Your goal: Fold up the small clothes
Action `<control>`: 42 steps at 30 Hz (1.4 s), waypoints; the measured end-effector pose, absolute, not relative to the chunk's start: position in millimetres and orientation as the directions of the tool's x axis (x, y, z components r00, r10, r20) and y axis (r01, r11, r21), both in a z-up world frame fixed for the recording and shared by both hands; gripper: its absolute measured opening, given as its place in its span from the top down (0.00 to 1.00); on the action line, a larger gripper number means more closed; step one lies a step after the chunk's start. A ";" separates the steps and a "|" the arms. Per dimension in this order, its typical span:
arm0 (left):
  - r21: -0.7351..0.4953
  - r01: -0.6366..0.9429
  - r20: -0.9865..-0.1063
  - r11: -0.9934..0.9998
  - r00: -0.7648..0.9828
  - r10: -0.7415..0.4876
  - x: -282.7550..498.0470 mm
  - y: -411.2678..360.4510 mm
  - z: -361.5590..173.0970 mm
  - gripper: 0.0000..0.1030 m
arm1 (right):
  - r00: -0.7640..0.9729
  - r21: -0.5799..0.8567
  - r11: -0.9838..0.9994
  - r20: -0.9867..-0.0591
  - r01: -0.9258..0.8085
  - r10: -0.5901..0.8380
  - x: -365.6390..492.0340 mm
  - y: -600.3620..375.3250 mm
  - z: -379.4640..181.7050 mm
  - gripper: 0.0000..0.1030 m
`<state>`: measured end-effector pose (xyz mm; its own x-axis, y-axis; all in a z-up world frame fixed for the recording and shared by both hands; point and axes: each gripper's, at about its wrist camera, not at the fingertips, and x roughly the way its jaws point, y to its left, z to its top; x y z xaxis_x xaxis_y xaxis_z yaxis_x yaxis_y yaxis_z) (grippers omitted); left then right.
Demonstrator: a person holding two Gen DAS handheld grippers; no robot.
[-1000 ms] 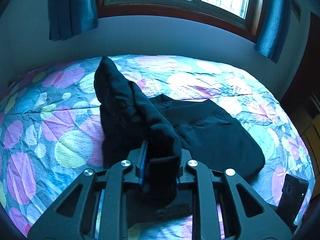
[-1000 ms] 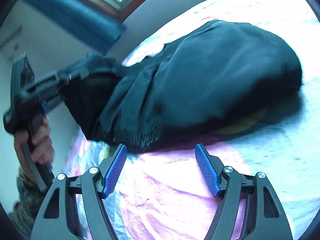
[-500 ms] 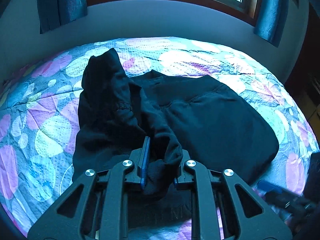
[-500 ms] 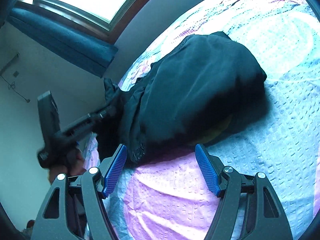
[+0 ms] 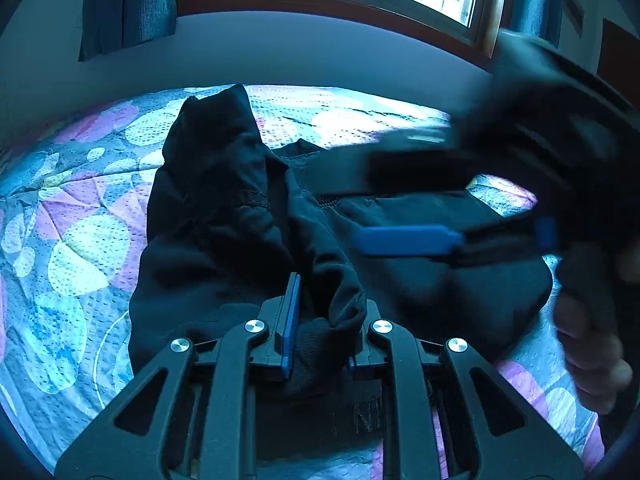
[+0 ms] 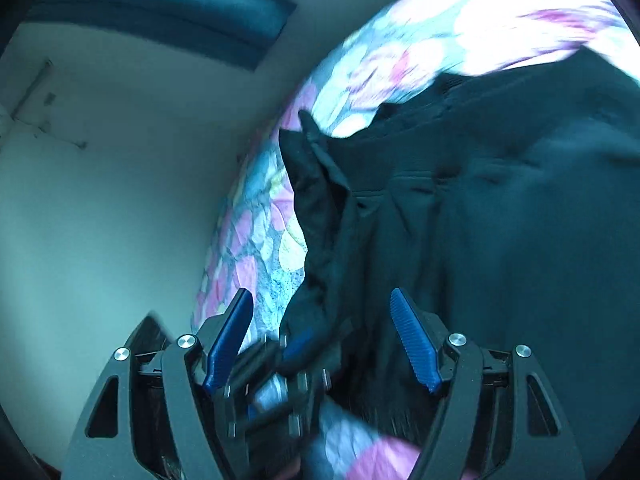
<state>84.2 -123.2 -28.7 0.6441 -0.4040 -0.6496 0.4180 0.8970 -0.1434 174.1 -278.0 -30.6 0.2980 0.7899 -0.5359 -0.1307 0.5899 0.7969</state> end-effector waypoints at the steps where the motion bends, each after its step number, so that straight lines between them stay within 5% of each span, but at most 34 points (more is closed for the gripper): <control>1: -0.150 0.420 -0.648 0.895 0.642 -0.410 84.7 -122.4 -29.1 0.83 | 0.279 0.784 0.606 -0.556 -0.137 0.783 181.8 -269.4 -33.3 0.32; 10: -0.164 0.434 -0.631 0.886 0.644 -0.432 84.0 -119.1 -34.5 0.83 | 0.210 0.709 0.683 -0.650 -0.177 0.730 217.7 -224.6 -50.7 0.32; 15: -0.167 0.432 -0.631 0.886 0.644 -0.433 82.0 -118.2 -35.6 0.82 | 0.214 0.619 0.751 -0.720 -0.230 0.660 216.1 -208.2 -51.3 0.67; 21: -0.168 0.435 -0.626 0.885 0.647 -0.436 79.0 -116.1 -32.9 0.74 | 0.228 0.604 0.756 -0.722 -0.251 0.653 216.3 -202.5 -39.2 0.86; 27: -0.165 0.464 -0.584 0.870 0.665 -0.465 48.6 -109.2 -15.7 0.45 | 0.259 0.600 0.758 -0.713 -0.257 0.652 211.5 -198.0 -22.5 0.90; 31: -0.043 0.460 -0.533 0.887 0.740 -0.410 5.6 -99.2 -9.8 0.33 | 0.277 0.631 0.733 -0.678 -0.254 0.681 210.5 -198.8 -9.0 0.91; 37: 0.074 0.407 -0.540 0.910 0.784 -0.306 -20.6 -86.9 -24.1 0.31 | 0.328 0.679 0.690 -0.611 -0.251 0.720 203.3 -230.3 15.5 0.92; 42: 0.030 0.368 -0.576 0.929 0.767 -0.285 -5.3 -85.2 -26.2 0.31 | 0.406 0.697 0.680 -0.566 -0.230 0.717 187.1 -274.6 26.9 0.92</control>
